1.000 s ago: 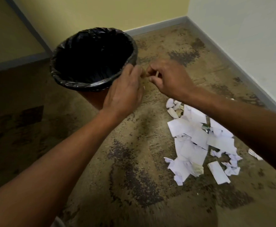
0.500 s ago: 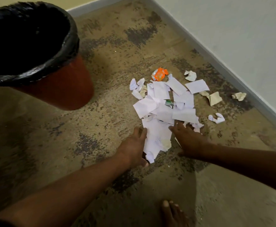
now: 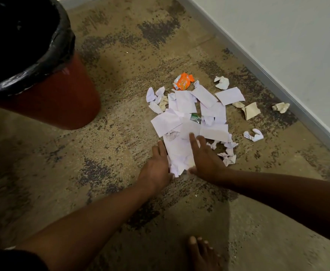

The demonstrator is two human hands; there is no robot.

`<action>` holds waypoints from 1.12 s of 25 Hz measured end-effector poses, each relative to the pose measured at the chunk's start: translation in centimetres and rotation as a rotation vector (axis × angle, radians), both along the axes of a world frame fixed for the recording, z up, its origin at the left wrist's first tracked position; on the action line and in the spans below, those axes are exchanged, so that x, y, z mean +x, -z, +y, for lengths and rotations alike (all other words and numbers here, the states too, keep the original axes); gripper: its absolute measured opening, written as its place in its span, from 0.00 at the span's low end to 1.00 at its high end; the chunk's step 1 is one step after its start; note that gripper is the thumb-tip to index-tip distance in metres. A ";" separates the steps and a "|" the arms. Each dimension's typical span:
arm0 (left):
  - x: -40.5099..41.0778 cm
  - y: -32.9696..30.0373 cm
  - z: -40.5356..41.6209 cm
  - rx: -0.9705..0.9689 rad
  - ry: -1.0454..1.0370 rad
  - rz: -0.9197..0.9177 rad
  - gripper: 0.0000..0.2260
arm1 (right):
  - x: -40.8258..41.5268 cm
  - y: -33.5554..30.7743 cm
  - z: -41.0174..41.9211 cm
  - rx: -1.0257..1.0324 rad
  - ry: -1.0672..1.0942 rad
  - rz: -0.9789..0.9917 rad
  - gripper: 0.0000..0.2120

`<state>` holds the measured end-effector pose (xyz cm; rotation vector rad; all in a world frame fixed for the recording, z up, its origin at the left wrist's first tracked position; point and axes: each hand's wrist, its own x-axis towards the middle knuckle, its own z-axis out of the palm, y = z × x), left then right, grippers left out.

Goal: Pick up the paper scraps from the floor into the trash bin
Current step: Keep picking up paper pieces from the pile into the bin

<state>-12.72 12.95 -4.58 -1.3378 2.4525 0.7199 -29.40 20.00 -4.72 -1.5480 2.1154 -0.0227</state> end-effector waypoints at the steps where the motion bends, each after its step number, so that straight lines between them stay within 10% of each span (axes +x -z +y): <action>1: -0.4 0.0 -0.4 0.001 -0.015 0.019 0.52 | -0.2 0.2 -0.8 -0.024 0.019 0.010 0.60; 21: -2.5 1.4 -3.8 0.202 -0.362 0.323 0.30 | 0.0 0.8 -4.4 -0.022 -0.297 0.039 0.36; 28: -2.8 0.3 -3.0 0.179 -0.385 0.389 0.08 | 0.3 0.1 -3.4 -0.112 -0.224 -0.077 0.20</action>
